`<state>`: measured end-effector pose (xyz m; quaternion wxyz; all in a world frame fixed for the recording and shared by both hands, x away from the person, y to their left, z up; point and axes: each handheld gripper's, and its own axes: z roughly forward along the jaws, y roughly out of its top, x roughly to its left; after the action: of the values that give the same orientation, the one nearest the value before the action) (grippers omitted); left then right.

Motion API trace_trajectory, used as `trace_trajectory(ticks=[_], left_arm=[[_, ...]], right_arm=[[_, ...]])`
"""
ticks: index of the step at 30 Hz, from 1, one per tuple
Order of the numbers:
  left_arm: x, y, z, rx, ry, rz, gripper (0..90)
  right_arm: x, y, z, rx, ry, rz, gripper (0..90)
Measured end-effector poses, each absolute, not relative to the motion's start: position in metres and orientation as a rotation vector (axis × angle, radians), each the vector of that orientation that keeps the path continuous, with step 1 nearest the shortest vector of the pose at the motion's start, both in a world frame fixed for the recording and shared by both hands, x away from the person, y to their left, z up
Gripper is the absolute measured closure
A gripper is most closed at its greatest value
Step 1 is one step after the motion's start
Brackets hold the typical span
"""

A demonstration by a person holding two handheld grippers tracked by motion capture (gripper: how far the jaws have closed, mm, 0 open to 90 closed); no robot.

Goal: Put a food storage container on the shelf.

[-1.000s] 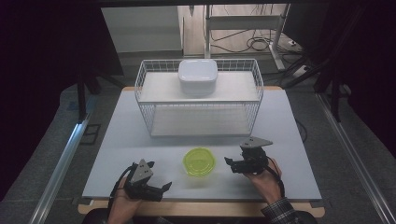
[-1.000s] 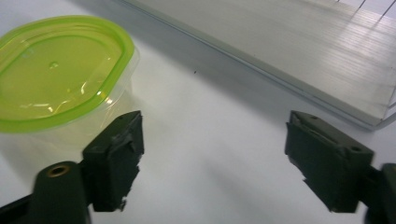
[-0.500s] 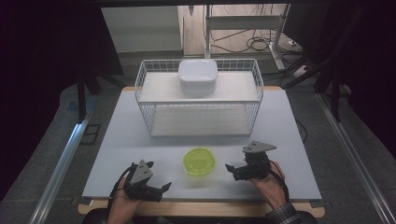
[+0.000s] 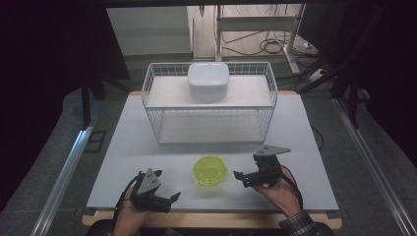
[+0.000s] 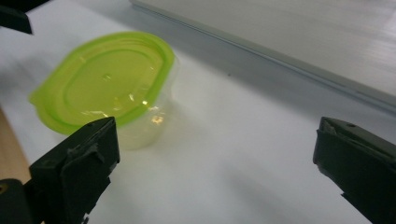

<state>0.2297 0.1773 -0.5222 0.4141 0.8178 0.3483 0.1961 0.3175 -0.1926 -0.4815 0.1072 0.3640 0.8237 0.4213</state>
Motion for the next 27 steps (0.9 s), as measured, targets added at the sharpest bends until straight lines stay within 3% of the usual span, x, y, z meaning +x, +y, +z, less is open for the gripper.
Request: trace_trajectory(ticks=[11,27], left_arm=[[0.230,0.176,-0.522,2.063,0.869,0.499,3.0],[0.230,0.176,-0.523,2.071,0.865,0.499,3.1]], right_arm=[[0.333,-0.177,-0.476,1.154,2.540,1.330,30.4],[0.364,-0.154,-0.490,1.371,2.670,1.402,58.9]])
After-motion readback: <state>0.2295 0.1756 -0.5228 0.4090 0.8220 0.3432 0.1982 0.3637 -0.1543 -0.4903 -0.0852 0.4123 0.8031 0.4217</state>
